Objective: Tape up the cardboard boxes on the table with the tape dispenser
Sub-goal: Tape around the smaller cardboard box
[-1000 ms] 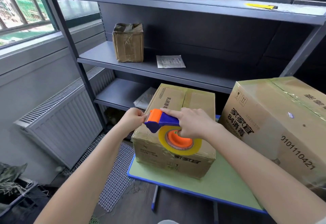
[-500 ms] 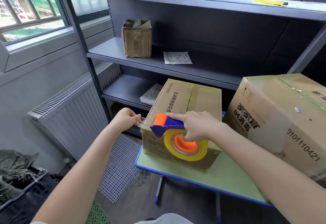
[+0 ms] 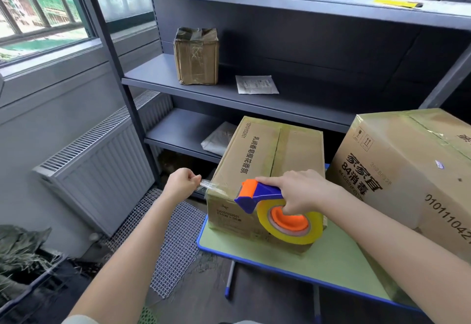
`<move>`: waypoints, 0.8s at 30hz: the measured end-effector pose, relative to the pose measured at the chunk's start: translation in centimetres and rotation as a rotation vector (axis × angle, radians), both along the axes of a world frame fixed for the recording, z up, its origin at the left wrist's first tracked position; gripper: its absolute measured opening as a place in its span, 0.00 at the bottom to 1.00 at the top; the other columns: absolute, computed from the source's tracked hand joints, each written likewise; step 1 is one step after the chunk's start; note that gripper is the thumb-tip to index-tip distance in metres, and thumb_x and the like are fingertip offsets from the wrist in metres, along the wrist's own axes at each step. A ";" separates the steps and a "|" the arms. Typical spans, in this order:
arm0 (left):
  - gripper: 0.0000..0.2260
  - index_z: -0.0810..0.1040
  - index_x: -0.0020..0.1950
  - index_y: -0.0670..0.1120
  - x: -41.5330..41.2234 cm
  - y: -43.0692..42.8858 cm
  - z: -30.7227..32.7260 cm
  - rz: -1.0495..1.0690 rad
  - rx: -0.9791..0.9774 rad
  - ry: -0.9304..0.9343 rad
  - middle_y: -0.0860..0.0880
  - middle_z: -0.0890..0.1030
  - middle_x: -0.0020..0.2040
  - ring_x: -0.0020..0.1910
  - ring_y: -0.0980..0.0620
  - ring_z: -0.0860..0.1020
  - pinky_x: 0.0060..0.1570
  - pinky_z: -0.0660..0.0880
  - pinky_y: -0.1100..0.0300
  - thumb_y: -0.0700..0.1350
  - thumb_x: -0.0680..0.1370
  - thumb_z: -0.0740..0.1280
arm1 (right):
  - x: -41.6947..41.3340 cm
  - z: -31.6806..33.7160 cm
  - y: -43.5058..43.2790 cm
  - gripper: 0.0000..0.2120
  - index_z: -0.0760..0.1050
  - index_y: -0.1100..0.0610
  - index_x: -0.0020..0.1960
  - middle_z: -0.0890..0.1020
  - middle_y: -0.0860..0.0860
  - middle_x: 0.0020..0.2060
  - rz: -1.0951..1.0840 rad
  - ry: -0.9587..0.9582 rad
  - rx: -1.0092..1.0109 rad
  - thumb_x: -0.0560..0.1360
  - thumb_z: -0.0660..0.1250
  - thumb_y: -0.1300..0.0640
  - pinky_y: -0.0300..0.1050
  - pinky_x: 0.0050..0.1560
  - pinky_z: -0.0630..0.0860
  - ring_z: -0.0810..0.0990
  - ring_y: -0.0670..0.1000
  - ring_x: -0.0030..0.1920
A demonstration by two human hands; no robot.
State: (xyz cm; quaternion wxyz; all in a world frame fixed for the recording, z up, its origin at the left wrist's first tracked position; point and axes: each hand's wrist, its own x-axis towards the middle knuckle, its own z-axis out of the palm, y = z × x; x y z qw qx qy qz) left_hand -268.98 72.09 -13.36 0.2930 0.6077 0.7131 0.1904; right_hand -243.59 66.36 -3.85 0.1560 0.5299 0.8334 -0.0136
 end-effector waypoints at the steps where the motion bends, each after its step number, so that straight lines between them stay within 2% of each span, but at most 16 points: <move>1: 0.12 0.76 0.42 0.40 0.1 0.1 -0.4 0.010 0.005 0.000 0.49 0.75 0.34 0.33 0.53 0.71 0.32 0.66 0.61 0.47 0.80 0.62 | -0.3 -0.1 0.2 0.36 0.49 0.37 0.75 0.69 0.46 0.36 0.007 -0.012 0.000 0.73 0.63 0.52 0.41 0.33 0.64 0.70 0.49 0.38; 4: 0.12 0.76 0.44 0.39 -0.4 0.3 -1.3 0.047 0.016 -0.011 0.49 0.76 0.35 0.34 0.52 0.72 0.32 0.66 0.61 0.47 0.80 0.61 | -1.3 -0.3 0.7 0.35 0.51 0.38 0.75 0.67 0.45 0.34 0.029 -0.028 0.002 0.73 0.62 0.52 0.41 0.31 0.61 0.70 0.51 0.40; 7: 0.12 0.76 0.45 0.39 -0.9 0.3 -1.9 0.063 0.021 -0.029 0.46 0.79 0.38 0.35 0.51 0.73 0.34 0.68 0.60 0.47 0.81 0.60 | -1.9 -0.8 1.0 0.35 0.51 0.39 0.75 0.72 0.47 0.39 0.041 -0.028 -0.013 0.73 0.63 0.53 0.41 0.31 0.61 0.72 0.51 0.41; 10: 0.11 0.75 0.43 0.42 -0.8 0.5 -2.5 0.090 0.050 -0.048 0.46 0.81 0.39 0.38 0.48 0.76 0.40 0.72 0.56 0.48 0.80 0.60 | -2.0 -1.1 1.5 0.35 0.51 0.39 0.75 0.74 0.47 0.43 0.034 -0.027 -0.034 0.73 0.63 0.53 0.41 0.33 0.64 0.74 0.51 0.43; 13: 0.11 0.75 0.43 0.44 -0.8 0.8 -2.8 0.113 0.051 -0.056 0.47 0.81 0.38 0.40 0.47 0.78 0.44 0.75 0.52 0.49 0.80 0.61 | -2.2 -0.7 1.8 0.36 0.52 0.39 0.75 0.72 0.47 0.40 0.027 -0.035 -0.051 0.72 0.63 0.54 0.41 0.31 0.62 0.72 0.51 0.41; 19: 0.11 0.75 0.43 0.44 -0.3 1.0 -3.5 0.101 0.031 -0.026 0.49 0.79 0.37 0.38 0.49 0.76 0.38 0.70 0.56 0.49 0.80 0.60 | -2.3 0.7 2.2 0.35 0.52 0.39 0.75 0.68 0.46 0.35 0.042 -0.070 -0.027 0.73 0.62 0.54 0.42 0.30 0.60 0.70 0.52 0.40; 22: 0.11 0.74 0.43 0.45 -0.1 1.2 -3.8 0.098 0.027 -0.030 0.49 0.79 0.38 0.39 0.49 0.76 0.39 0.70 0.56 0.49 0.80 0.60 | -2.4 1.2 2.4 0.35 0.51 0.39 0.75 0.69 0.46 0.38 0.044 -0.092 -0.020 0.73 0.63 0.54 0.41 0.30 0.61 0.70 0.52 0.40; 24: 0.11 0.74 0.42 0.45 0.1 1.2 -4.2 0.094 0.009 -0.023 0.50 0.78 0.38 0.38 0.49 0.75 0.39 0.70 0.56 0.49 0.80 0.60 | -2.7 1.3 2.5 0.35 0.50 0.40 0.76 0.66 0.46 0.35 0.044 -0.104 -0.042 0.74 0.62 0.54 0.41 0.30 0.60 0.69 0.52 0.40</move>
